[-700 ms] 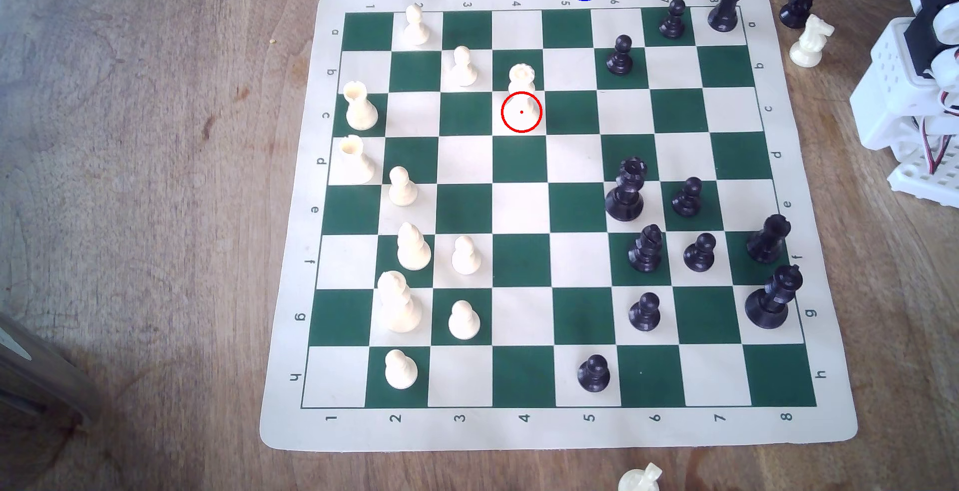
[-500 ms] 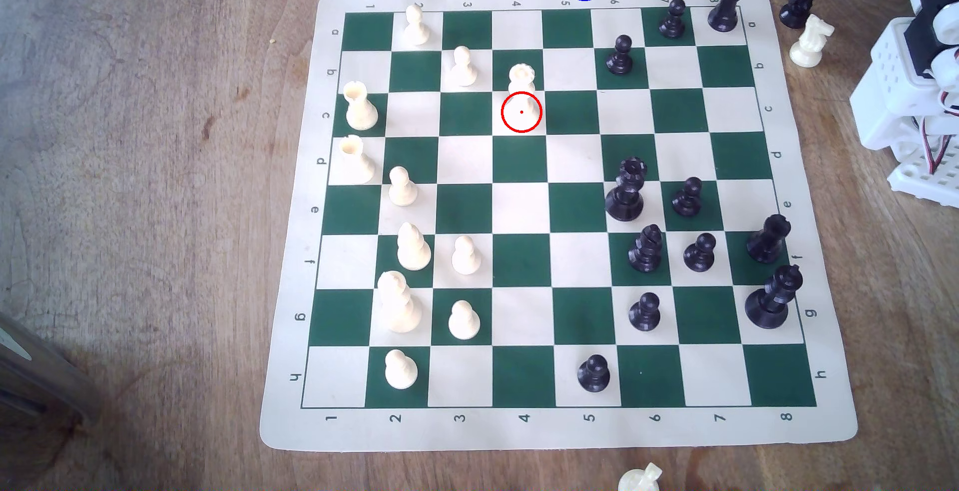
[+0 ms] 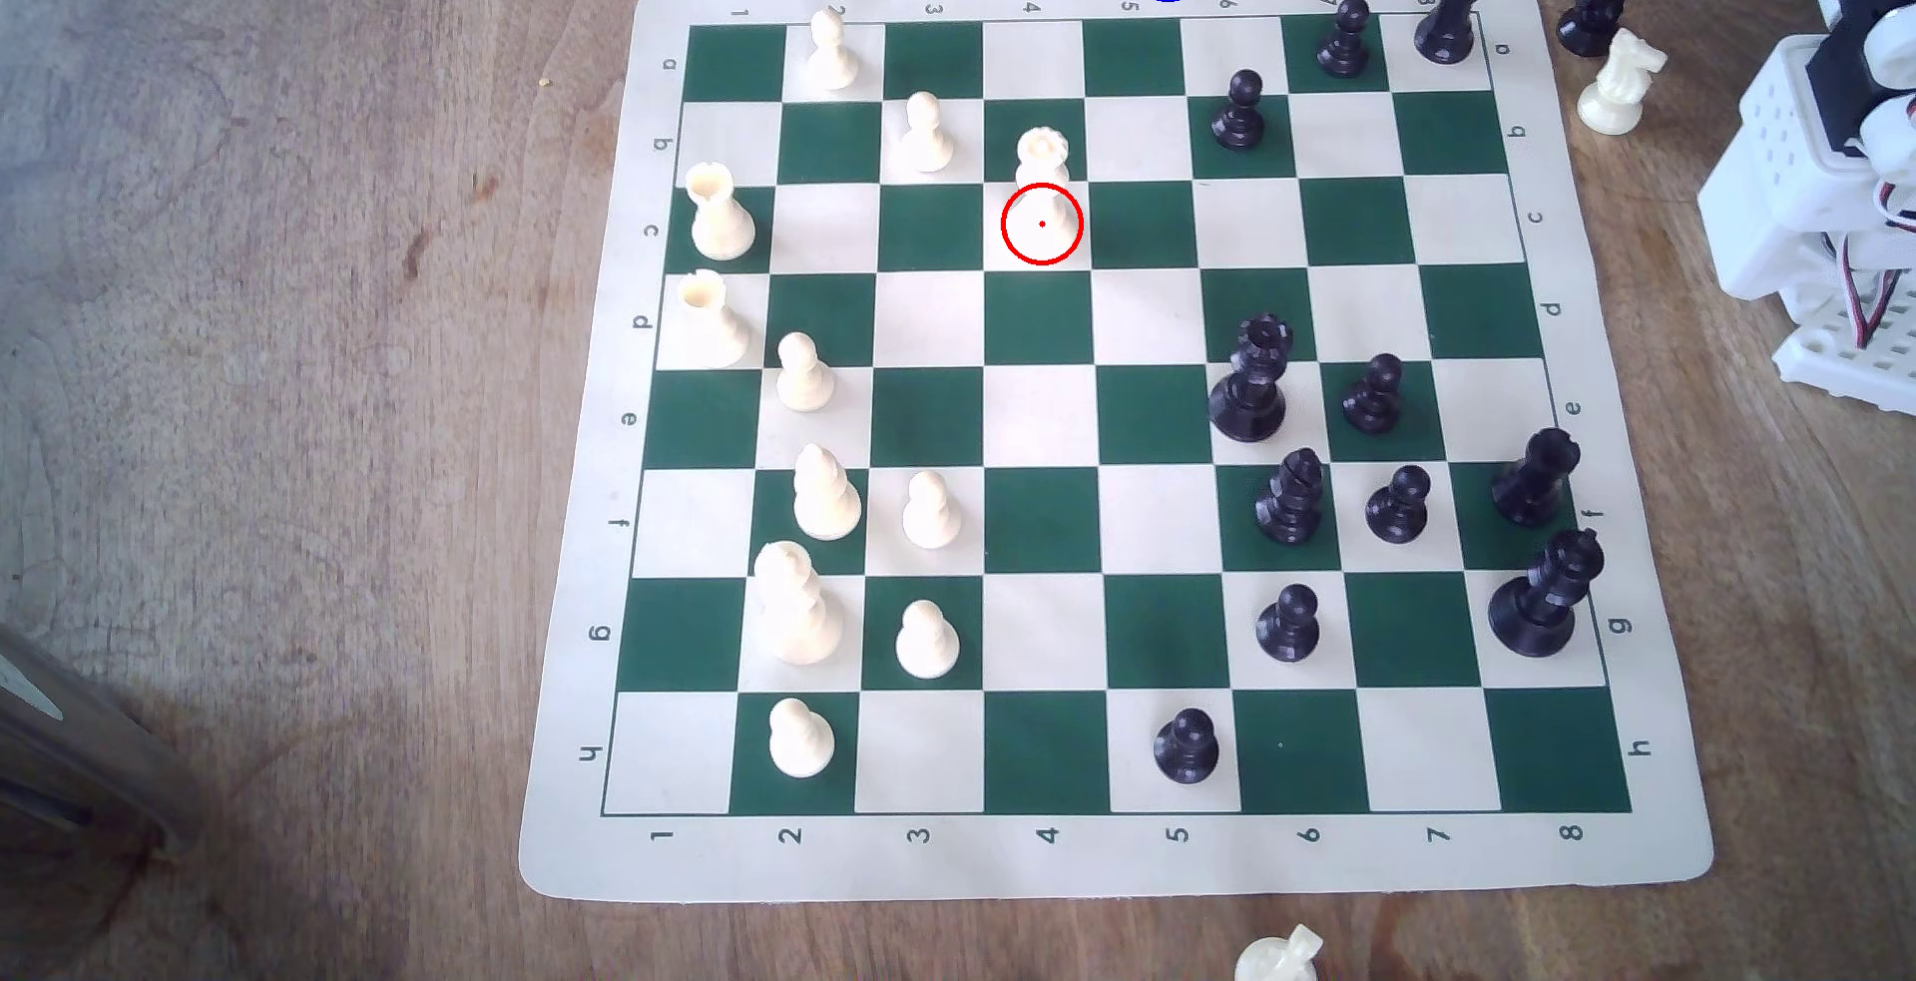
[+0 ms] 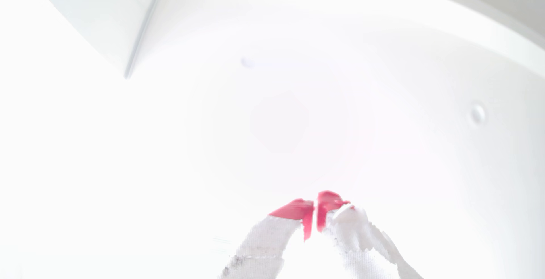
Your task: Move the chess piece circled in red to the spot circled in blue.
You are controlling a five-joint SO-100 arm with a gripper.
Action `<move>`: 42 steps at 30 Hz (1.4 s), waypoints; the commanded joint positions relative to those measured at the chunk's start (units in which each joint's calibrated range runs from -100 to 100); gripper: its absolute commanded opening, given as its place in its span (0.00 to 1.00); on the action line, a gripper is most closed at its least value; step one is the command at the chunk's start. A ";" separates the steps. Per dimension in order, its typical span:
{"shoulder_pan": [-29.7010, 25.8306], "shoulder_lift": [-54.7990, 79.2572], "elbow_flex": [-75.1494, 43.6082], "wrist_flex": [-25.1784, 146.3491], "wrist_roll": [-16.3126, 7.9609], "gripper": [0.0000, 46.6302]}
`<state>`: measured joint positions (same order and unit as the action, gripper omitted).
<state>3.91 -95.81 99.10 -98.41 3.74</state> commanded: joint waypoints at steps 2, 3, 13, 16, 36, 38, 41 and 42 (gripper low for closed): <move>0.20 0.06 0.81 -1.35 -0.05 0.00; 0.20 0.06 0.81 -1.35 -0.20 0.00; -11.38 -0.03 0.90 14.79 4.59 0.02; -12.00 0.06 0.90 32.39 9.18 0.01; 2.00 14.57 -31.28 138.95 -8.30 0.26; 1.84 19.83 -35.63 140.34 -8.25 0.25; 1.61 32.65 -44.34 141.40 -9.04 0.38; 1.61 35.96 -46.78 142.30 -9.13 0.39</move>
<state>5.60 -74.78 67.19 41.99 -4.62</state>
